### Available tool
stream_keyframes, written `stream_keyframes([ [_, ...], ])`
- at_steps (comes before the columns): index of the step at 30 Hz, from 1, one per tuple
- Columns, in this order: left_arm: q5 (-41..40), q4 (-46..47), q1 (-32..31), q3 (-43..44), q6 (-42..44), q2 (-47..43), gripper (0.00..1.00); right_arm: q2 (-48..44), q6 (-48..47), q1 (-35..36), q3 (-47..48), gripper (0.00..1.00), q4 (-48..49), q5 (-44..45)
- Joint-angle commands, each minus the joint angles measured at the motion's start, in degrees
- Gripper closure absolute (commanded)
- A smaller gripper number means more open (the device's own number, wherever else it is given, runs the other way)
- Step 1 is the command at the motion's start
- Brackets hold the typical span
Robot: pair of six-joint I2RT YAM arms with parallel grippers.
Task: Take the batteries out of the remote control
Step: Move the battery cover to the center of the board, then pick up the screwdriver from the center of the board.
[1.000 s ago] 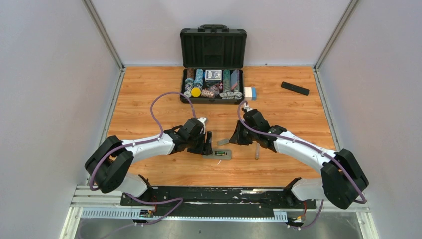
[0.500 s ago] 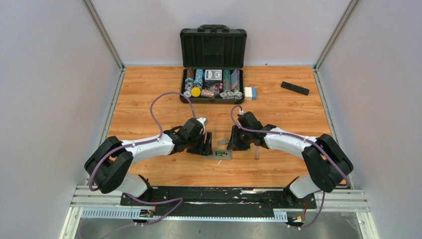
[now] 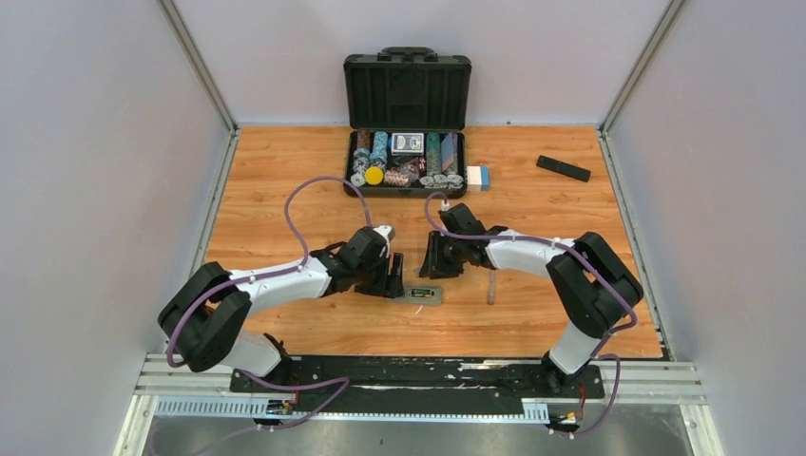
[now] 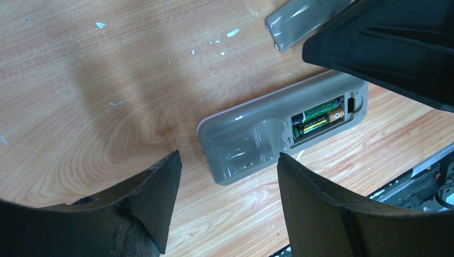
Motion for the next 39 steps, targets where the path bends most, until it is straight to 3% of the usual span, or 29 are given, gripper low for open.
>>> stream_keyframes([
  [1, -0.76, 0.32, -0.38, -0.07, 0.45, -2.07, 0.25, 3.15, -1.2, -0.25, 4.56, 0.66, 2.36, -1.45],
  [9, -1.22, -0.05, -0.43, -0.31, -0.45, -4.39, 0.24, 5.64, -6.8, -2.62, 9.51, 0.68, -0.02, -4.44],
  [16, -2.62, -0.14, -0.41, -0.09, -0.54, -6.04, 0.22, -2.57, -10.3, -4.91, 5.66, 0.63, -2.68, -6.1],
  [23, -3.13, 0.98, -0.38, 0.3, -0.43, -7.51, 0.19, -18.11, -8.07, -5.93, -4.71, 0.53, -6.55, 7.9],
  [28, -4.61, 1.48, -0.38, 0.05, -0.5, -10.01, 0.08, -26.19, -8.07, -7.19, -9.33, 0.35, -10.98, 15.36],
  [32, -4.62, 2.4, -0.45, -0.11, -0.99, -11.19, 0.02, -27.04, -8.55, -7.55, -9.81, 0.34, -15.77, 19.54],
  [39, -4.62, 2.13, -0.38, -0.56, -1.38, -11.68, 0.0, -24.16, -8.86, -7.5, -9.75, 0.42, -18.34, 21.32],
])
